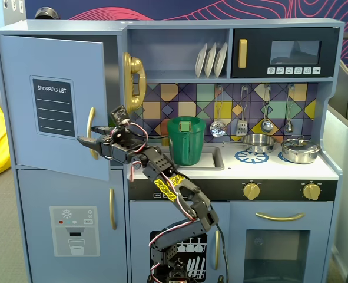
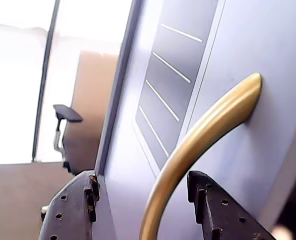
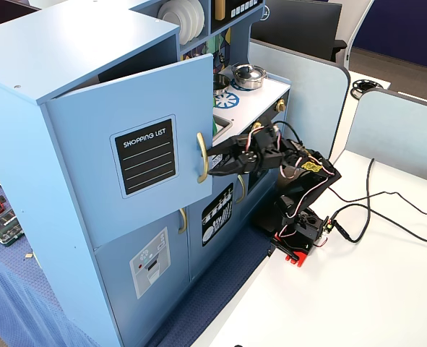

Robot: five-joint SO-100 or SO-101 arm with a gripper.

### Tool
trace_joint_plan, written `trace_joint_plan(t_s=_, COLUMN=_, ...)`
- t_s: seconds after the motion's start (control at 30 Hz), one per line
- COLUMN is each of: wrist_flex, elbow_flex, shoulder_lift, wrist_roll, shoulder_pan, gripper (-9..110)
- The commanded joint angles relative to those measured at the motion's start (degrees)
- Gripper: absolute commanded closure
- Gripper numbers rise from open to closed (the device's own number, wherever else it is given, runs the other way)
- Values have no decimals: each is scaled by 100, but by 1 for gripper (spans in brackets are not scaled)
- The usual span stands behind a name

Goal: Open the left cabinet door

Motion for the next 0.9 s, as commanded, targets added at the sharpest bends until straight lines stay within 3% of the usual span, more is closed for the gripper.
trace_joint_plan(t_s=0.0, wrist_flex=378, elbow_flex=53, shoulder_lift=633, wrist_roll=-9, shoulder_pan=35, gripper=87)
trace_joint_plan(t_s=0.23, wrist_flex=1063, elbow_flex=501, shoulder_lift=1644, wrist_roll=334, shoulder_pan=624, gripper=88)
trace_joint_plan(t_s=0.53, wrist_flex=1635, elbow_flex=378, shoulder_lift=1362, wrist_roll=1749, shoulder_pan=2681, gripper=84)
trace_joint_plan(t_s=0.87, wrist_flex=1055, elbow_flex=-70, shoulder_lift=246, wrist_roll=1608, shoulder_pan=2707, gripper=83)
